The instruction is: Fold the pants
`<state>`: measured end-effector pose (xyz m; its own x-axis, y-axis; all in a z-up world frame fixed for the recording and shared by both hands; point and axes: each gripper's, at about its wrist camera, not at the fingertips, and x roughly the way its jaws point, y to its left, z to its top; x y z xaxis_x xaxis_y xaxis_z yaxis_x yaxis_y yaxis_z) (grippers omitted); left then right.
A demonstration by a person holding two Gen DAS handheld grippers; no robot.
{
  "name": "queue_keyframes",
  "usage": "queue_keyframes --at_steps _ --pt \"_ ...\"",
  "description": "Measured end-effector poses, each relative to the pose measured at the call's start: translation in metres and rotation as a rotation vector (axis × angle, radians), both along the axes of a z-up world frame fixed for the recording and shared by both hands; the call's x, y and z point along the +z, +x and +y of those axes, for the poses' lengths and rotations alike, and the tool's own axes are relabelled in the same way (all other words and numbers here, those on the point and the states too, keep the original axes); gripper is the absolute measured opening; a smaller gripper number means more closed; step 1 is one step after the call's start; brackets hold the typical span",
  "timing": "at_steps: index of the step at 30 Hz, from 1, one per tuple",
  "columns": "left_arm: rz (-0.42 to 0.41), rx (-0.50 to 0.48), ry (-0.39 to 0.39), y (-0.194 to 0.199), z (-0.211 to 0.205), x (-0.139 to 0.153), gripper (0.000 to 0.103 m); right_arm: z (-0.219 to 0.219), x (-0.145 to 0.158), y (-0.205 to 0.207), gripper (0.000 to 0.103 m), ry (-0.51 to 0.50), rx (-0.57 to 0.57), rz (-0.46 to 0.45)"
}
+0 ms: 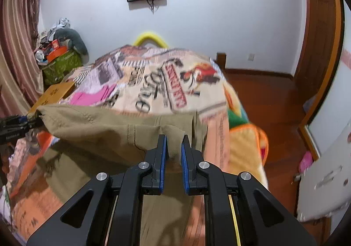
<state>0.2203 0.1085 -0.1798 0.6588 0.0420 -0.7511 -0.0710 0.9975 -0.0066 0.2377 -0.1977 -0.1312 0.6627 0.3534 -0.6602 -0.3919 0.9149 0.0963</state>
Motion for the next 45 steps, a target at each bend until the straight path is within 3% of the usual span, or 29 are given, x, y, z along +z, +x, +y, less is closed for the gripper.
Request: queue_keyframes --at_steps 11,20,24,27,33,37,45 --pt "0.107 -0.038 0.008 -0.037 -0.011 -0.037 0.043 -0.01 -0.053 -0.052 0.012 -0.07 0.009 0.112" --pt "0.116 -0.011 0.003 -0.067 0.0 -0.037 0.044 -0.022 -0.078 -0.077 0.021 -0.14 -0.039 0.194" --pt "0.097 -0.006 0.029 -0.075 -0.001 -0.024 0.051 -0.03 -0.072 -0.089 0.046 -0.135 -0.067 0.177" --pt "0.057 -0.017 0.041 -0.077 -0.006 -0.007 0.063 -0.029 -0.06 -0.096 0.047 -0.132 -0.059 0.139" --pt "-0.01 -0.102 0.097 -0.069 -0.035 0.018 0.089 -0.015 -0.038 -0.099 0.065 -0.097 -0.028 0.078" --pt "0.032 -0.179 0.185 -0.056 -0.061 0.009 0.091 0.001 -0.034 -0.097 0.073 -0.063 0.015 0.081" --pt "0.185 -0.319 0.318 -0.033 -0.097 -0.034 0.091 0.032 -0.048 -0.097 0.073 -0.081 0.101 0.103"
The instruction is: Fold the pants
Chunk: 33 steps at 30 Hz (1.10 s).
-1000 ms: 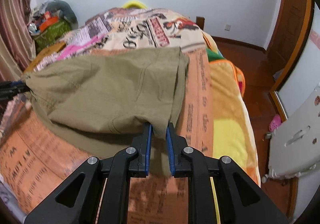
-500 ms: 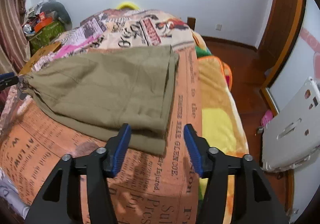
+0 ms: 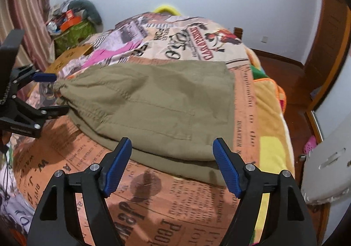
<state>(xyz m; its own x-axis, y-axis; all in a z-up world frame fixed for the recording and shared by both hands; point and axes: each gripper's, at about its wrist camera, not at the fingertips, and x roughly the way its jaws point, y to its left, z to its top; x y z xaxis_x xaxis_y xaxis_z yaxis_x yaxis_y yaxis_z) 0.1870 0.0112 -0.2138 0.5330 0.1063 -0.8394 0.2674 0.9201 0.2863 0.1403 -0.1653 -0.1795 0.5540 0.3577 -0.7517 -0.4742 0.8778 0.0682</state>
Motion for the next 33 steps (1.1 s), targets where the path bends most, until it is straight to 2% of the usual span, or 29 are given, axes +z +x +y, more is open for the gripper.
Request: queue_keyframes --at_steps 8,11,13,15,21,26,27,28,30,33 --pt "0.064 -0.089 0.126 0.014 -0.022 -0.025 0.091 0.023 -0.01 0.003 0.073 -0.021 0.074 0.03" --pt "0.062 -0.12 0.166 0.017 -0.031 -0.031 0.091 0.032 -0.015 0.007 0.073 -0.026 0.099 0.041" --pt "0.065 -0.127 0.149 0.021 -0.033 -0.031 0.091 0.038 -0.018 0.01 0.073 -0.032 0.115 0.049" --pt "0.08 -0.131 0.097 0.025 -0.031 -0.026 0.09 0.044 -0.02 0.011 0.073 -0.032 0.137 0.057" --pt "0.085 -0.106 -0.026 0.037 -0.022 -0.005 0.081 0.056 -0.026 0.015 0.073 -0.031 0.18 0.068" --pt "0.072 -0.099 -0.059 0.037 -0.02 0.003 0.08 0.058 -0.026 0.023 0.072 0.005 0.176 0.058" --pt "0.076 -0.098 -0.067 0.037 -0.02 0.003 0.08 0.058 -0.026 0.025 0.066 0.003 0.17 0.055" --pt "0.082 -0.098 -0.077 0.037 -0.019 0.002 0.08 0.058 -0.027 0.028 0.054 0.004 0.162 0.058" --pt "0.105 -0.103 -0.116 0.035 -0.017 -0.002 0.08 0.057 -0.029 0.034 0.041 0.016 0.155 0.08" --pt "0.116 -0.1 -0.114 0.034 -0.019 -0.01 0.08 0.057 -0.03 0.034 0.022 0.031 0.16 0.096"
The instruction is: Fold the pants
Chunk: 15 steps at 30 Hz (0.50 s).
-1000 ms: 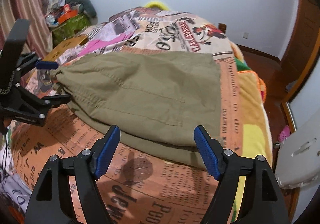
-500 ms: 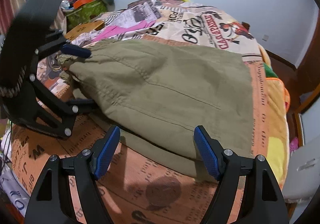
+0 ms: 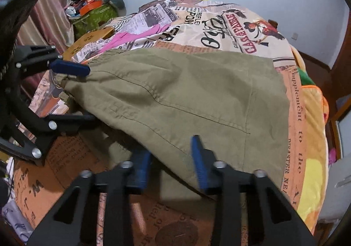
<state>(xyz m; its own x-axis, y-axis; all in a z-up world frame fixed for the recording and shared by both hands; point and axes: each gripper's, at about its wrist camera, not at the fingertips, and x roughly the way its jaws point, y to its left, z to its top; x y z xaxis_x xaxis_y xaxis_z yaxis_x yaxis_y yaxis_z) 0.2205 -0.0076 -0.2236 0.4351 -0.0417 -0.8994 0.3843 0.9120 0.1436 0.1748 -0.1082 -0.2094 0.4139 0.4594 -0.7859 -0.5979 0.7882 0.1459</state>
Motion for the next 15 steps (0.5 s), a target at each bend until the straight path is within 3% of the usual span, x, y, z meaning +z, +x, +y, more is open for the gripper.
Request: queue_keyframes --at_steps 2,7,10,15 --pt "-0.003 0.003 0.009 -0.002 -0.002 -0.004 0.076 0.001 0.001 -0.004 0.017 -0.006 0.01 -0.01" --pt "-0.023 0.006 0.034 -0.006 -0.004 -0.006 0.035 0.002 0.007 -0.01 0.011 -0.02 0.021 -0.055" --pt "-0.042 0.009 0.016 -0.011 -0.002 0.0 0.028 0.0 0.014 -0.013 0.01 -0.015 0.021 -0.076" --pt "-0.041 0.004 -0.026 -0.02 0.001 0.005 0.027 -0.001 0.019 -0.02 0.01 -0.029 0.035 -0.099"
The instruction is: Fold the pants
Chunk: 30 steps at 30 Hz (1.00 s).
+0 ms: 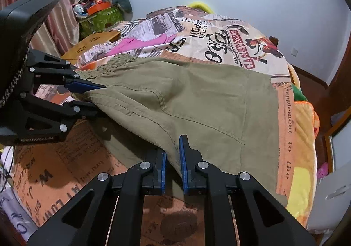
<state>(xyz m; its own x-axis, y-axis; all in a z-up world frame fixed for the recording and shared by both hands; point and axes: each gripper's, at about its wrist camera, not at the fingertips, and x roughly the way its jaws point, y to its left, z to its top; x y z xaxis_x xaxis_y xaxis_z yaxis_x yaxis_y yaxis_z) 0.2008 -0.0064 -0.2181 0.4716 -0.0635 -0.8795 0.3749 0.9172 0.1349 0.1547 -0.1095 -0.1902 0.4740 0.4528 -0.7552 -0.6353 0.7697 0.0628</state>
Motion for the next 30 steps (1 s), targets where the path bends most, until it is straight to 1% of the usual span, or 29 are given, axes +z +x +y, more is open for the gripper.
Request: queue_keyframes --at_steps 4,8,11,12,14,15,16,18,20,22,25,28,30 --pt "0.027 0.009 -0.005 -0.004 -0.001 -0.011 0.027 0.002 -0.008 -0.003 0.01 -0.019 0.001 0.013" --pt "0.063 0.031 -0.009 -0.008 -0.002 -0.023 0.028 0.006 -0.021 -0.004 0.014 -0.062 0.018 0.082" --pt "0.057 0.045 -0.032 -0.016 0.002 -0.018 0.03 0.001 -0.021 -0.011 0.017 -0.08 0.021 0.083" --pt "0.059 0.053 -0.052 -0.019 0.005 -0.015 0.032 -0.001 -0.019 -0.014 0.021 -0.082 0.023 0.081" --pt "0.063 0.078 -0.097 -0.024 0.013 -0.009 0.037 -0.007 -0.015 -0.017 0.033 -0.084 0.013 0.09" --pt "0.061 0.094 -0.121 -0.026 0.019 -0.005 0.04 -0.012 -0.012 -0.018 0.044 -0.088 -0.004 0.097" --pt "0.057 0.105 -0.136 -0.029 0.022 -0.001 0.042 -0.016 -0.009 -0.019 0.047 -0.081 -0.016 0.094" --pt "0.035 0.145 -0.172 -0.033 0.036 0.01 0.044 -0.025 0.001 -0.02 0.047 -0.061 -0.033 0.075" --pt "0.002 0.194 -0.189 -0.035 0.051 0.022 0.047 -0.032 0.008 -0.021 0.047 -0.047 -0.059 0.06" --pt "-0.03 0.241 -0.2 -0.036 0.065 0.031 0.057 -0.043 0.016 -0.018 0.048 -0.016 -0.101 0.046" --pt "-0.059 0.307 -0.211 -0.032 0.083 0.039 0.063 -0.056 0.02 -0.011 0.048 0.024 -0.161 0.044" --pt "-0.047 0.363 -0.234 -0.024 0.099 0.036 0.063 -0.064 0.016 0.0 0.048 0.059 -0.218 0.071" --pt "-0.006 0.392 -0.273 -0.018 0.105 0.024 0.063 -0.067 0.008 0.006 0.048 0.068 -0.242 0.101"
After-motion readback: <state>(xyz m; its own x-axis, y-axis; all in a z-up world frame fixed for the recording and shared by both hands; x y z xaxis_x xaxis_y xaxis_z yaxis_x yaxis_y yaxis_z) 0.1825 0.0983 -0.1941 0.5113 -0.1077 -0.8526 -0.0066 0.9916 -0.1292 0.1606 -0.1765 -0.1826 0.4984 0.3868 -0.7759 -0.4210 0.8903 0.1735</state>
